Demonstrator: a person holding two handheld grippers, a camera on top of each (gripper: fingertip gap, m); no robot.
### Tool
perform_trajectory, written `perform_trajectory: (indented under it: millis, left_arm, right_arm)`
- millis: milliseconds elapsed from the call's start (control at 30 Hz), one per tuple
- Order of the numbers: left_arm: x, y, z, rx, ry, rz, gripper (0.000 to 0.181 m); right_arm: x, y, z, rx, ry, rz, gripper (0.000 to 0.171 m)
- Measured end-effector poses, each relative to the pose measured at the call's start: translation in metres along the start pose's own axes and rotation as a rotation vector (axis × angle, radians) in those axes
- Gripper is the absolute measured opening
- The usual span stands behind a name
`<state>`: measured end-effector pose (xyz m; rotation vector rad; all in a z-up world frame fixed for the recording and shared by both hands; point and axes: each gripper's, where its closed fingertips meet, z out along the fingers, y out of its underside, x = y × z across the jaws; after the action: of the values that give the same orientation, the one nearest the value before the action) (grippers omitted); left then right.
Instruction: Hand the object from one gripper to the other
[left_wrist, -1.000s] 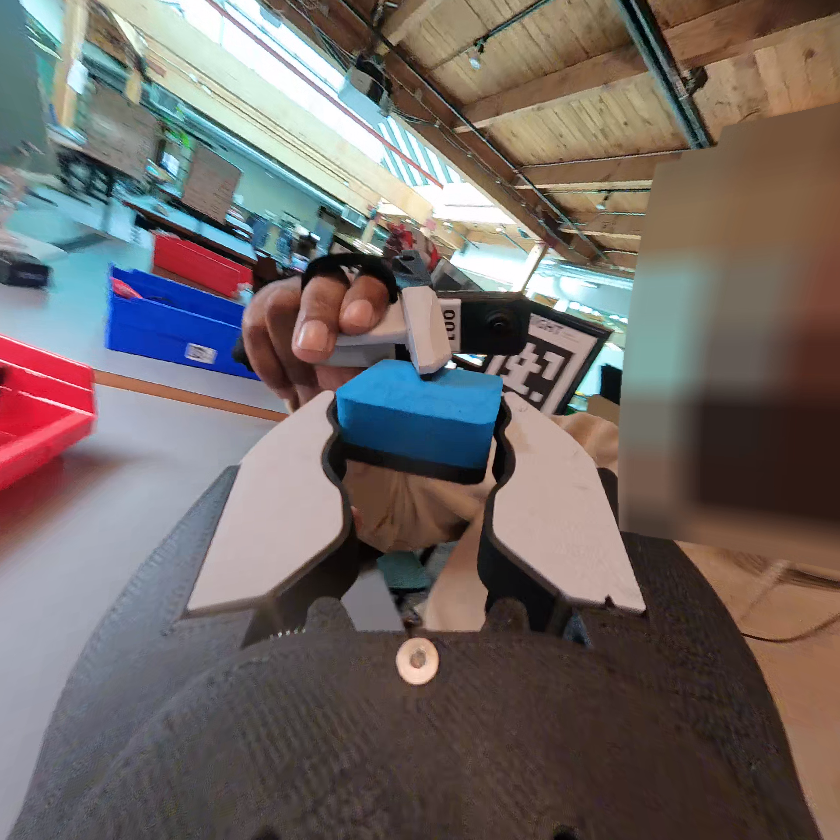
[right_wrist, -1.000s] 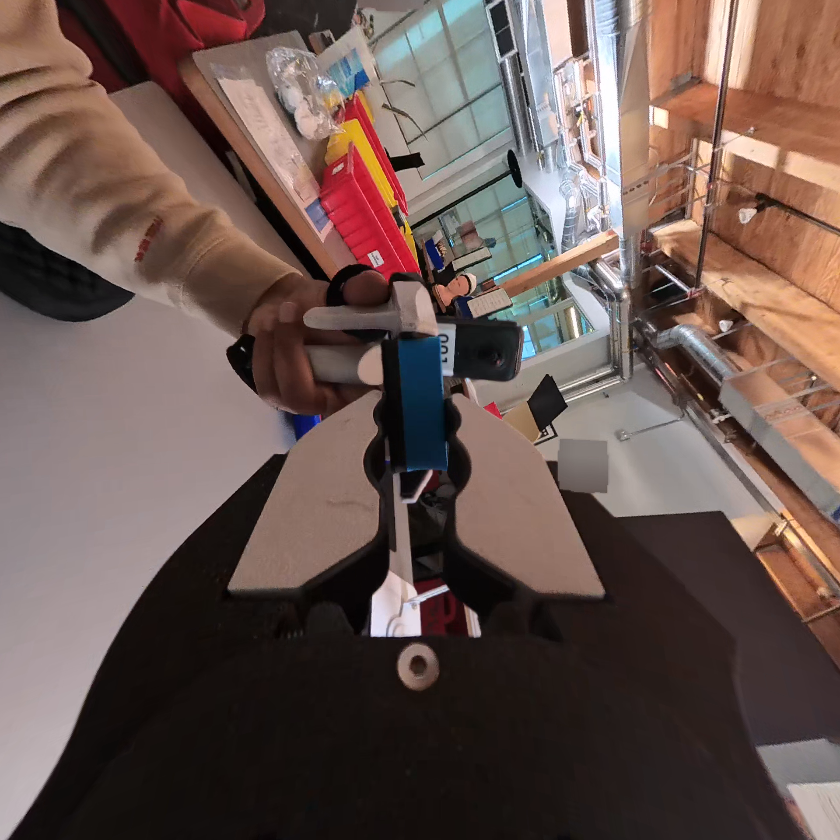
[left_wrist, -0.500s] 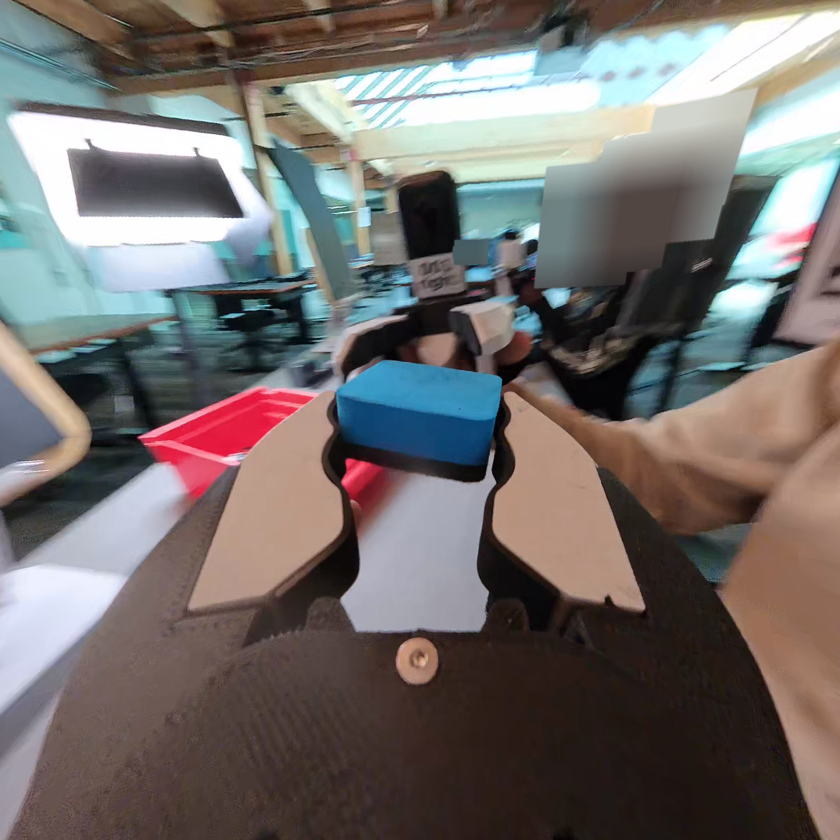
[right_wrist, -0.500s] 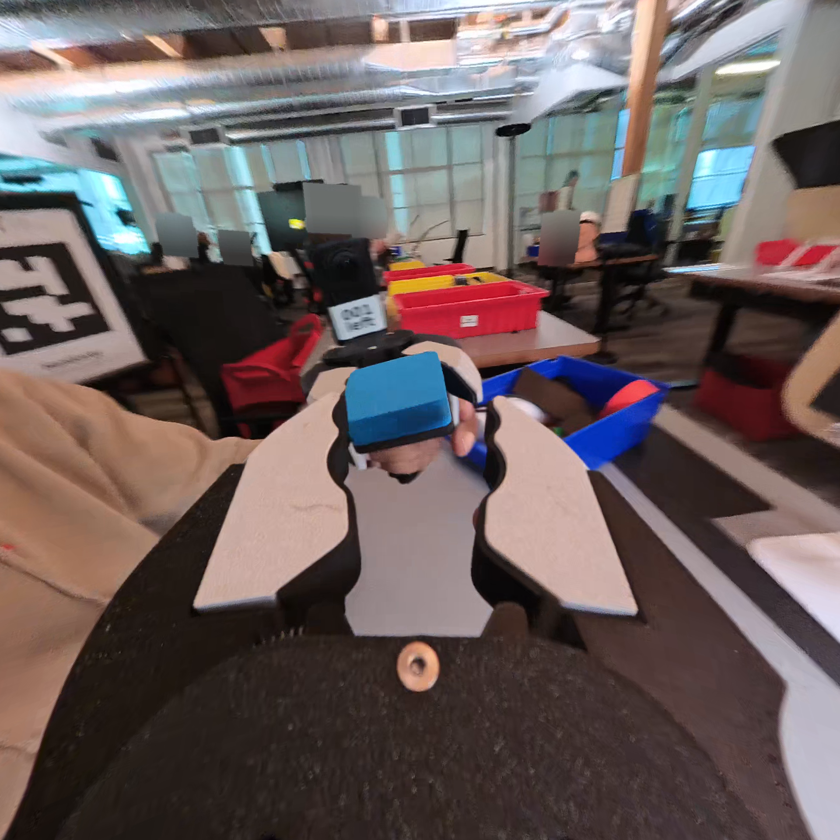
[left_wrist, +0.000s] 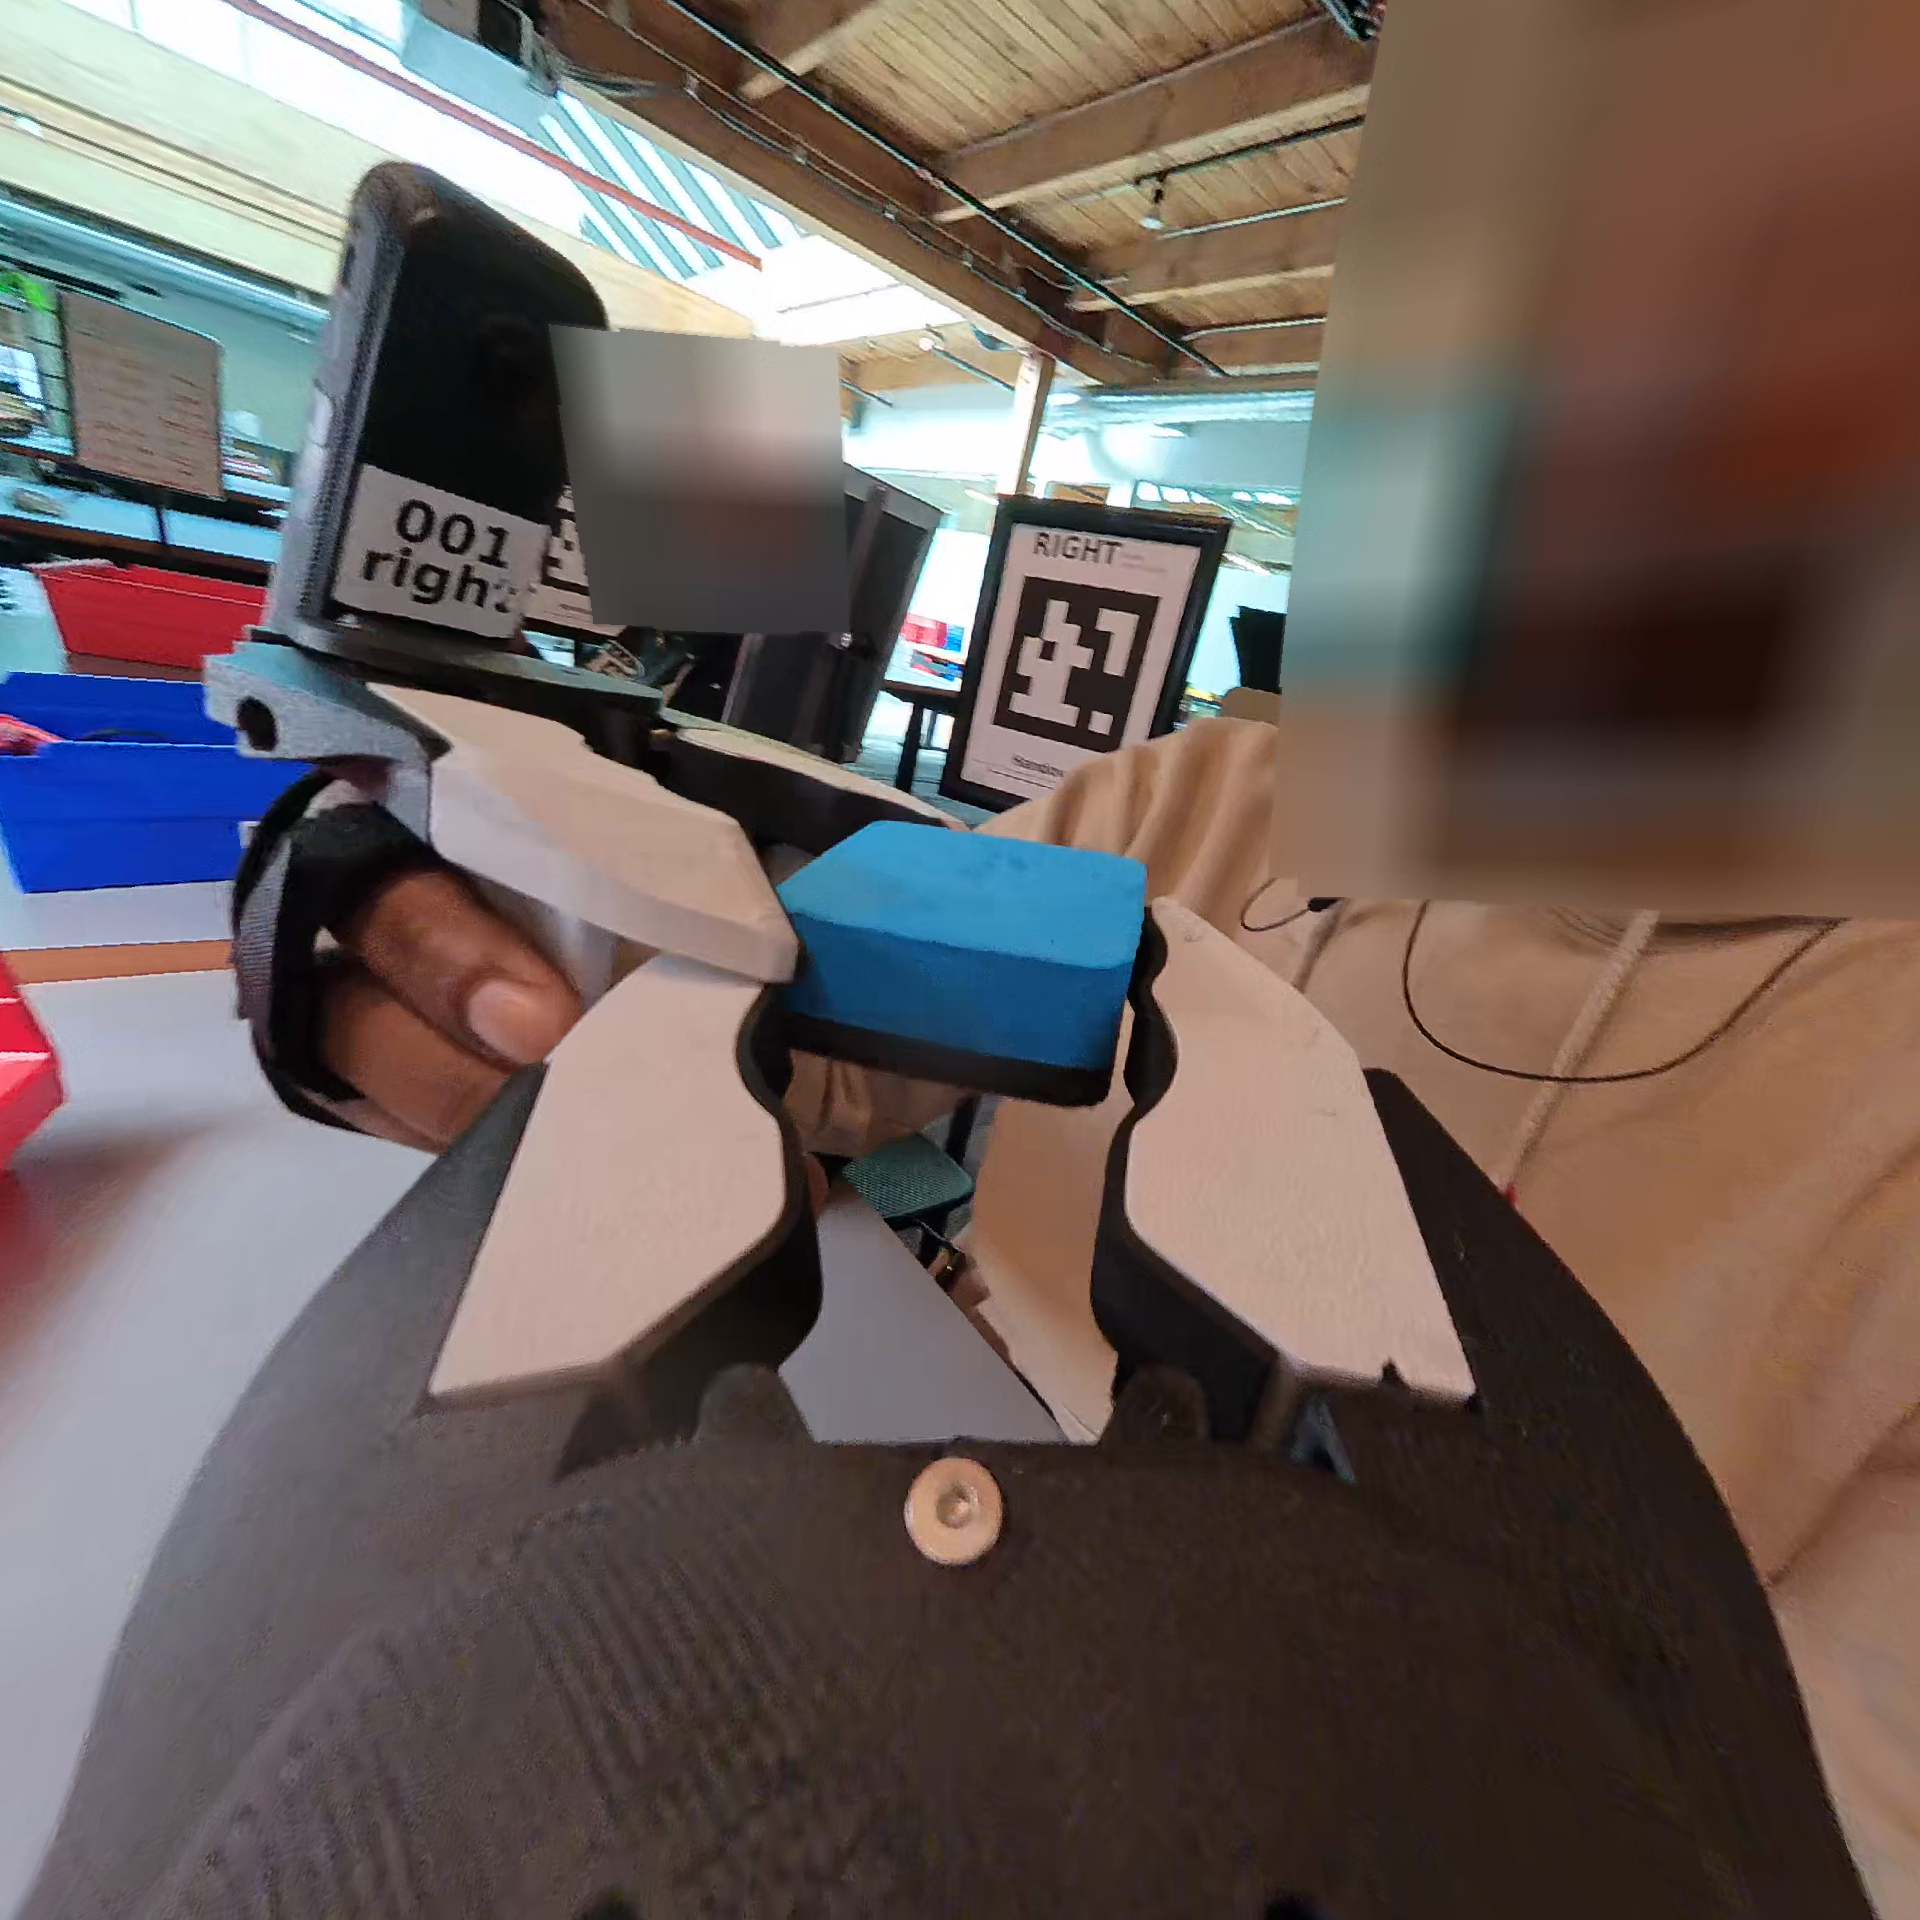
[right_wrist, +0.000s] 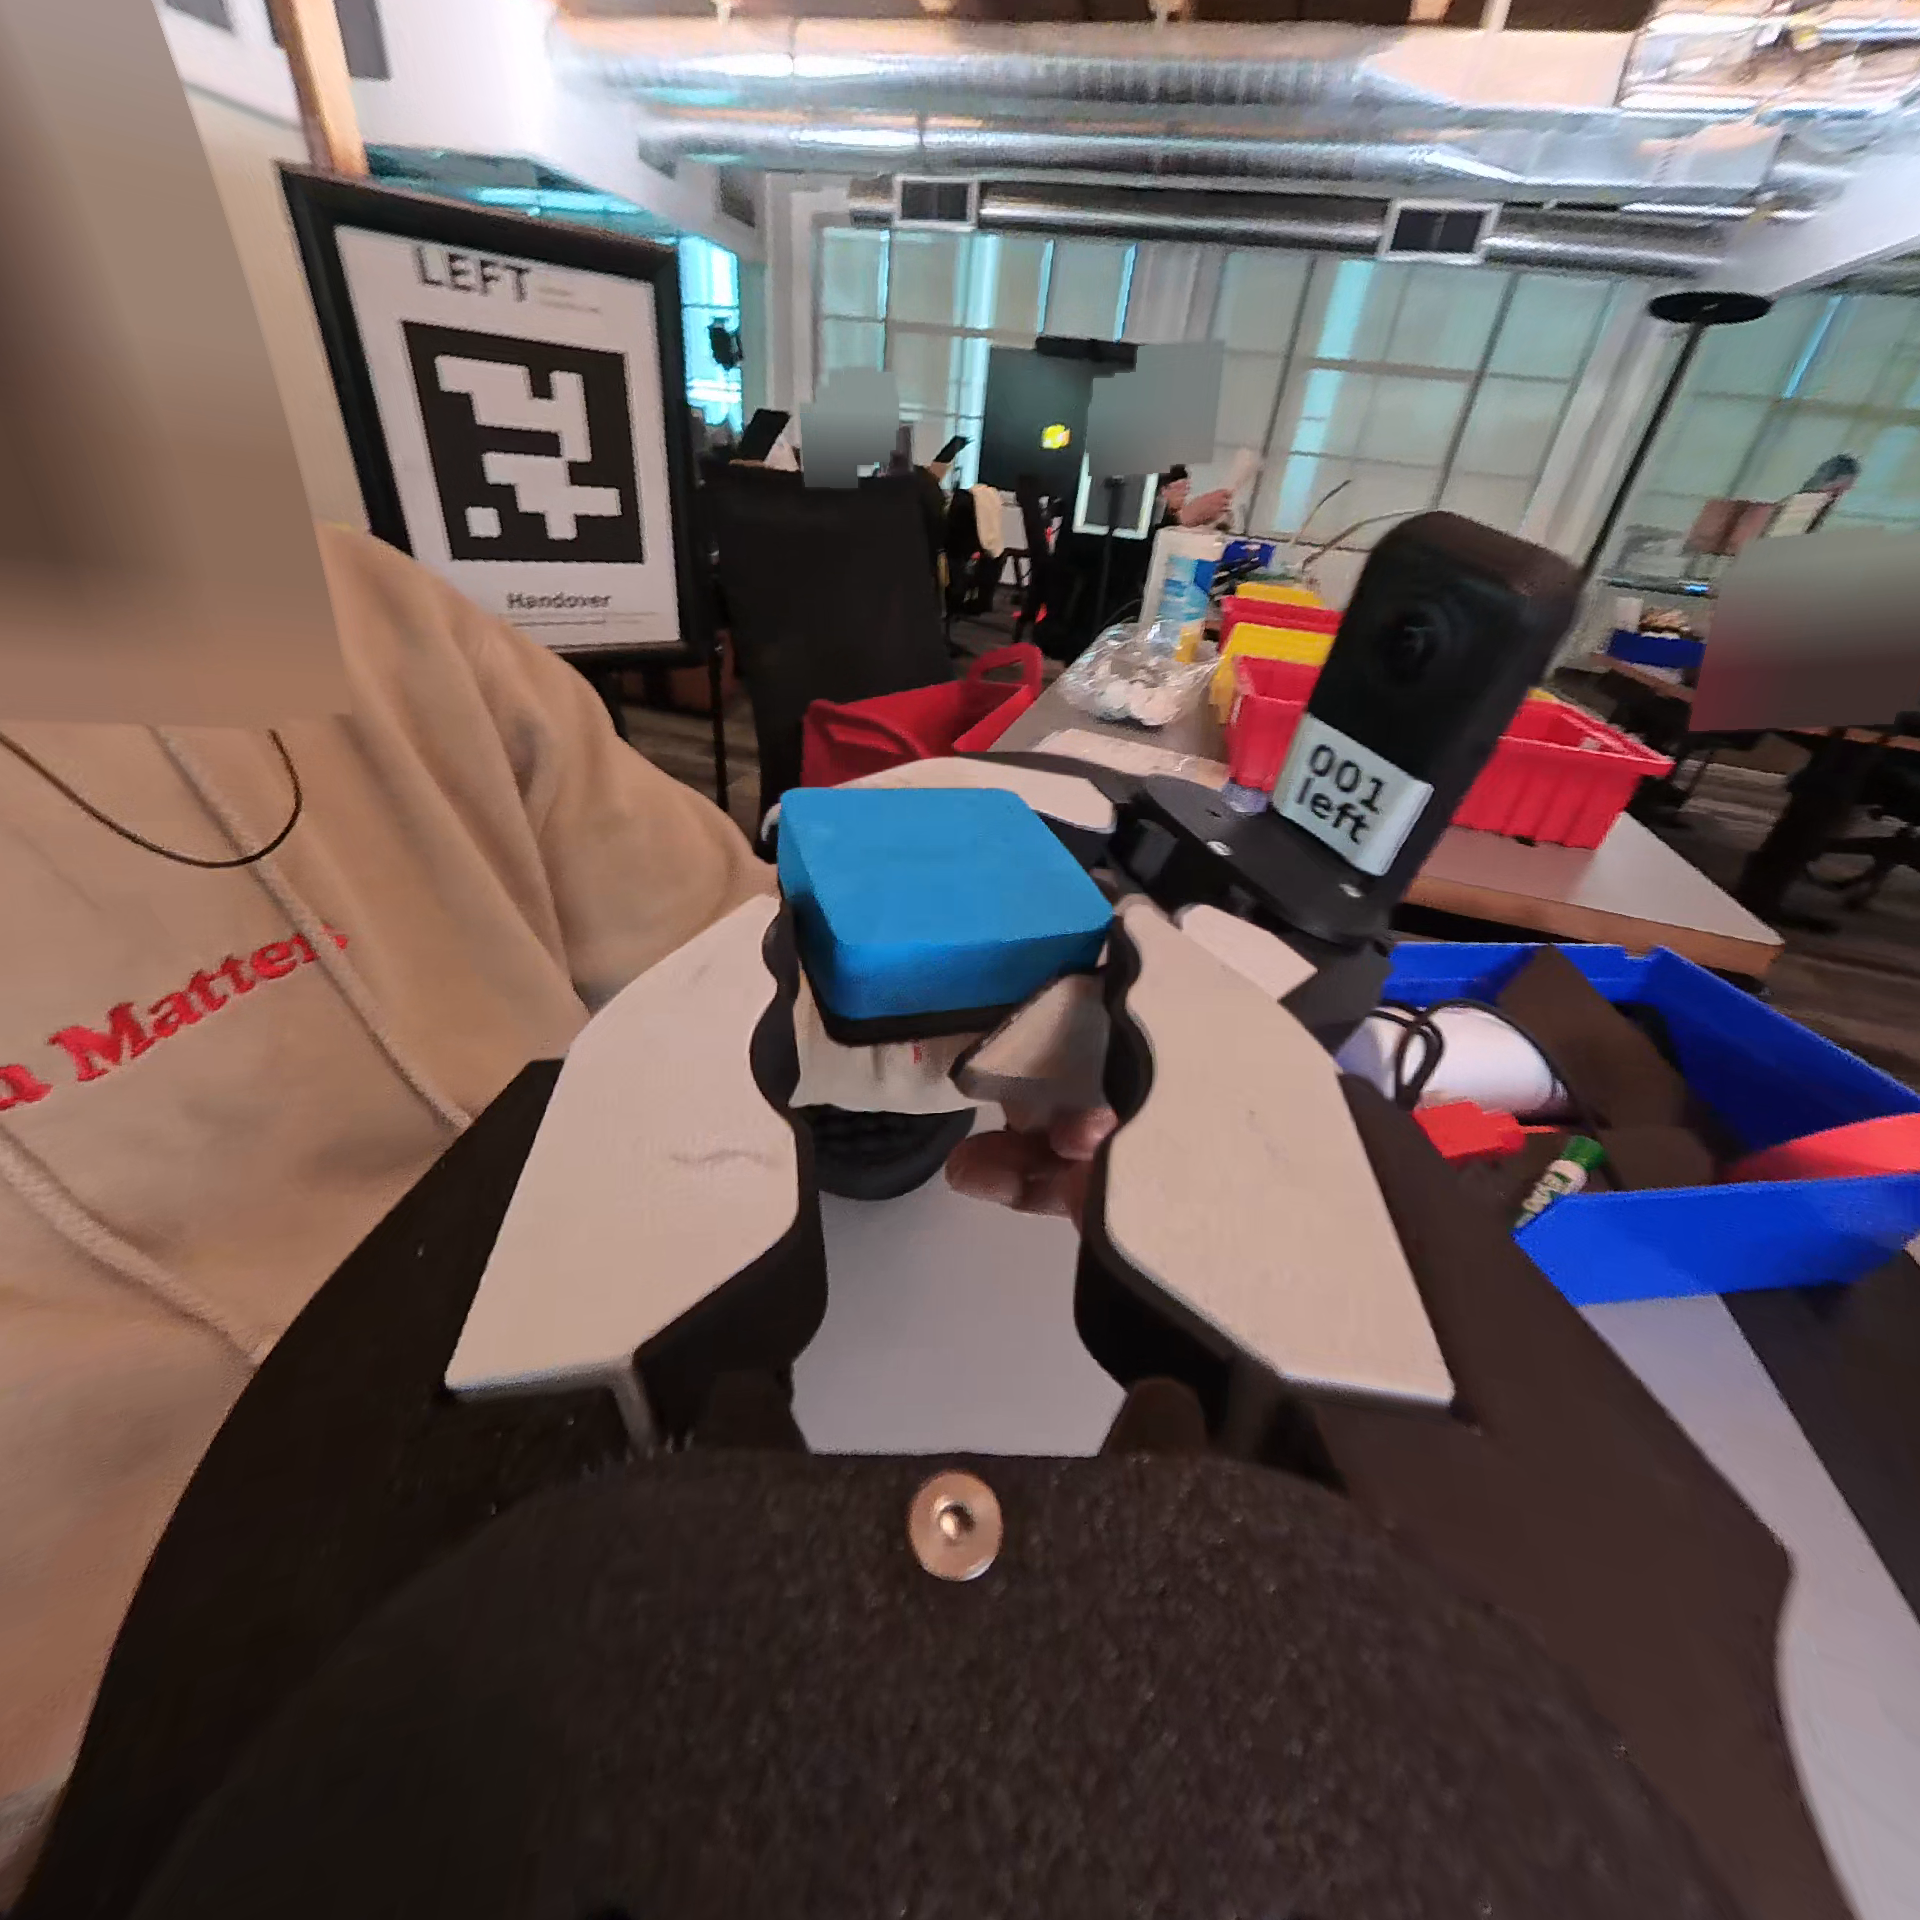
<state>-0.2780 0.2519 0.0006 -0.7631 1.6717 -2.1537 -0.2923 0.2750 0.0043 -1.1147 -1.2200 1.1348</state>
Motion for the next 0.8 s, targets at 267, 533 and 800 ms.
perform_trajectory:
  millis: [267, 533, 800]
  left_arm:
    - [-0.047, -0.046, -0.045, 0.246, -0.419, 0.065, 0.059]
    - [-0.074, -0.042, -0.073, 0.044, -0.837, 0.325, 0.056]
    - [-0.027, -0.053, -0.053, 0.202, -0.409, 0.204, 0.052]
  right_arm:
    - [0.051, -0.016, -0.028, 0.03, 0.35, -0.033, 0.055]
    - [0.089, 0.002, -0.042, -0.08, 0.634, 0.05, 0.055]
    - [0.046, -0.031, -0.035, 0.092, 0.325, 0.079, 0.049]
